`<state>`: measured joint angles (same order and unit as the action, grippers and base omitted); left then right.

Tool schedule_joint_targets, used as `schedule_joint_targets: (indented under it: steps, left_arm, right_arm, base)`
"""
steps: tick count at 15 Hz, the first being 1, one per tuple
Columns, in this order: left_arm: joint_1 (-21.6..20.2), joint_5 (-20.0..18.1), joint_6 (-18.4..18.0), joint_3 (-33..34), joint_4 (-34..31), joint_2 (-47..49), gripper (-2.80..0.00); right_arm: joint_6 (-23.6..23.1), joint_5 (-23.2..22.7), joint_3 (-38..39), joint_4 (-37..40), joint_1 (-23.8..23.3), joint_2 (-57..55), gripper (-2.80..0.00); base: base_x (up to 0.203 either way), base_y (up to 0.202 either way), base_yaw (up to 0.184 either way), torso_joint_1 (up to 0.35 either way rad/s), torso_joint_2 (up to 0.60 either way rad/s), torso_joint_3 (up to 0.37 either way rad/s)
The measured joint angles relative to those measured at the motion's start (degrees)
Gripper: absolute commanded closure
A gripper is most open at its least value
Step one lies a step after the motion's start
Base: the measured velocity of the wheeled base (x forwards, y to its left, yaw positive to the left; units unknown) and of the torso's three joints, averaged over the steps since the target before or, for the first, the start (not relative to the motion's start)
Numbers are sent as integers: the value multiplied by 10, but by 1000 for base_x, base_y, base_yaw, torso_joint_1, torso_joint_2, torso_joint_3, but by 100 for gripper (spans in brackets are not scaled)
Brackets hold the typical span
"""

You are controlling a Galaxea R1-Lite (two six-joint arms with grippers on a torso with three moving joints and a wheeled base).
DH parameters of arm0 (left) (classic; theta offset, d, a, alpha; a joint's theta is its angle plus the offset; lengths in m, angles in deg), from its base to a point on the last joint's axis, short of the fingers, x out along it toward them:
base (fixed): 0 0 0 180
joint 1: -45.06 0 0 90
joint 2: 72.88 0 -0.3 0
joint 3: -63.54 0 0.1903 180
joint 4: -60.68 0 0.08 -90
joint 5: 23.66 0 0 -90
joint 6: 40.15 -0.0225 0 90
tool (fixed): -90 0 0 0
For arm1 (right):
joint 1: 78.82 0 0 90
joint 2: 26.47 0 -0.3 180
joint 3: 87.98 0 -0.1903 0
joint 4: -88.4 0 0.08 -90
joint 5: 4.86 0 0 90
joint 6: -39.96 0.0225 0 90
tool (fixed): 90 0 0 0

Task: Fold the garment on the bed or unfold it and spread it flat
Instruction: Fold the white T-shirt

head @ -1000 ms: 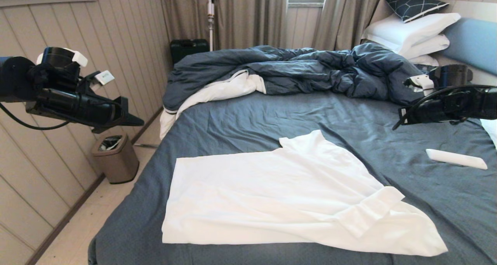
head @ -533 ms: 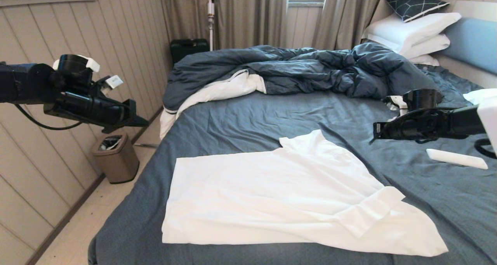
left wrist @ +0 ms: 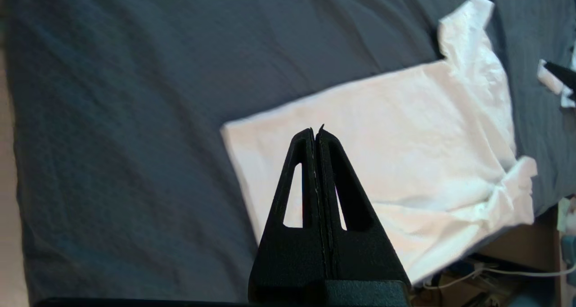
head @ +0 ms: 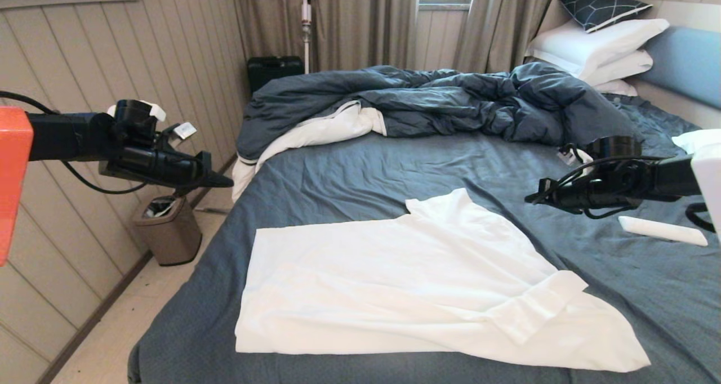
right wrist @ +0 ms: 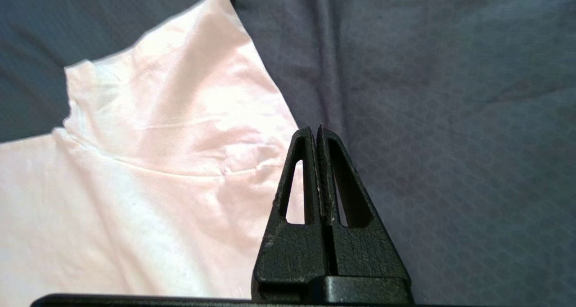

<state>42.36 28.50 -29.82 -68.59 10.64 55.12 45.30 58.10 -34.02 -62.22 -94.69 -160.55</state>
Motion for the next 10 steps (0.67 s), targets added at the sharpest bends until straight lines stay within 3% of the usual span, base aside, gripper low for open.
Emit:
schedule_joint_targets:
  steps: [10]
  left_arm:
    - [-24,-34,-4,-18,88,85,0]
  right_arm:
    - [19,-20,-27,0,18,-36,0]
  base:
    - [0,0,0,0,0,0]
